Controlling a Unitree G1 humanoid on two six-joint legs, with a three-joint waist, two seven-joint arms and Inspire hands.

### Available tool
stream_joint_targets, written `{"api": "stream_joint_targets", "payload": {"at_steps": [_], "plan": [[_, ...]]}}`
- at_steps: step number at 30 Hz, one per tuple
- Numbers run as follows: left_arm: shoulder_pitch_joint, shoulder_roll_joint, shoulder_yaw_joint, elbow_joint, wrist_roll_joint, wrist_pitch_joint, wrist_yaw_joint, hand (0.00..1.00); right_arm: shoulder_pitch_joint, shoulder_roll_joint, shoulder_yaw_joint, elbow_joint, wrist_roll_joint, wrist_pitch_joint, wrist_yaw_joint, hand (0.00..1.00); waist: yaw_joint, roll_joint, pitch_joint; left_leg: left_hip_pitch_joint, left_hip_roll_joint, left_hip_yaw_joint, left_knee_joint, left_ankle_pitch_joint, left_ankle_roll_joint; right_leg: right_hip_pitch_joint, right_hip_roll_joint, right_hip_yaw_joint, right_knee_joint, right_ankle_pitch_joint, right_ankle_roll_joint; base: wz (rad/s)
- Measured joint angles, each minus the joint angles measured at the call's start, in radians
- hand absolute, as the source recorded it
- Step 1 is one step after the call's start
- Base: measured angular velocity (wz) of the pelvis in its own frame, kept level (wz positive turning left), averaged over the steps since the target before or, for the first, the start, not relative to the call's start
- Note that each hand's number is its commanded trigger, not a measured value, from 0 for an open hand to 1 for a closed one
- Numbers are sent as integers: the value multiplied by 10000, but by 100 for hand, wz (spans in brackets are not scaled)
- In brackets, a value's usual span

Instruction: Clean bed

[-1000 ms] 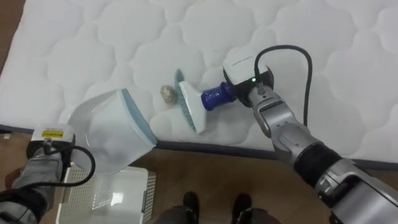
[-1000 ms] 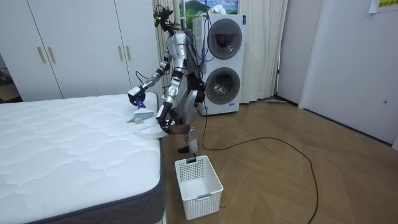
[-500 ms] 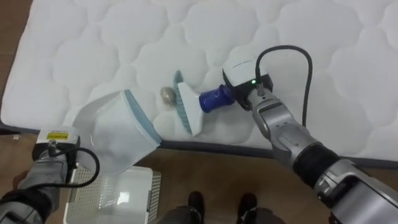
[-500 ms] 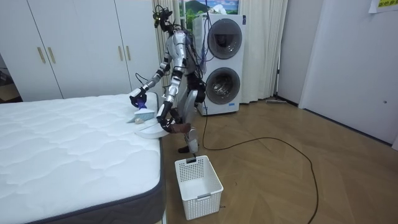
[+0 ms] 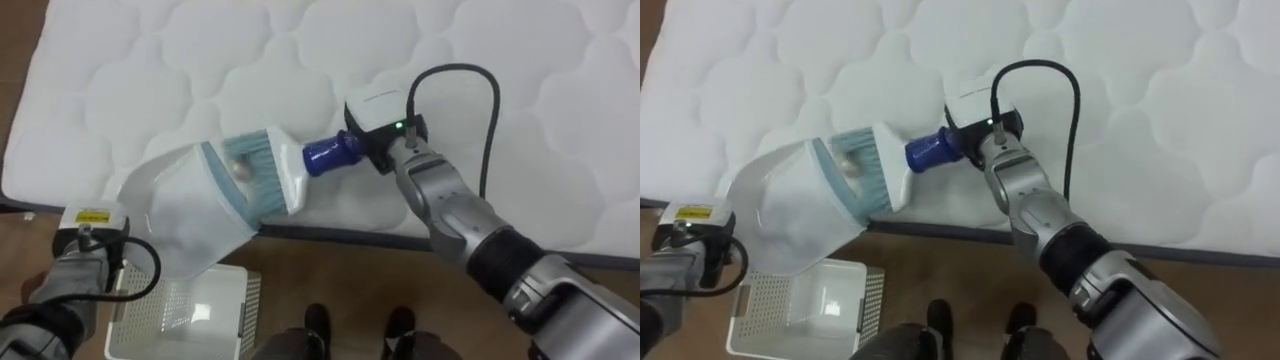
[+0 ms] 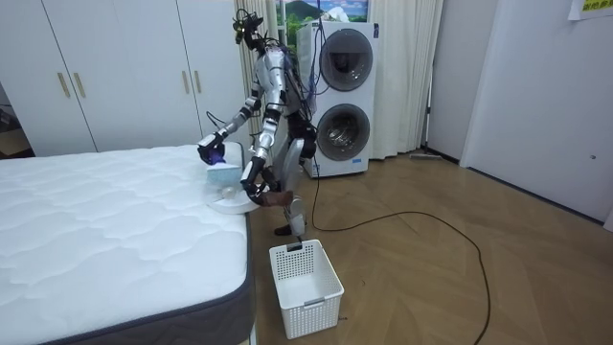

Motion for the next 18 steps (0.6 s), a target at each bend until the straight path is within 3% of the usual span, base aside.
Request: {"api": "stream_joint_targets", "payload": {"at_steps": [7,12,18], "plan": [[11,-177,6,189,-1,-150,204,100,32,575,136,-951,610,-602,886,100,9,1,0,-12,-6,0,186,1,6,79,-75,-65,-8,0,22,2],[33,-214,9,225,-1,-421,243,100,38,729,338,-1415,615,-1274,1398,100,90,16,-6,-22,-5,-3,147,-27,51,47,-79,-84,-6,-13,42,0],[234,-216,176,229,0,-644,375,100,49,750,467,-1418,660,-1665,2032,100,98,46,-25,-17,-5,-1,107,-27,67,31,-84,-101,19,6,16,0]]}}
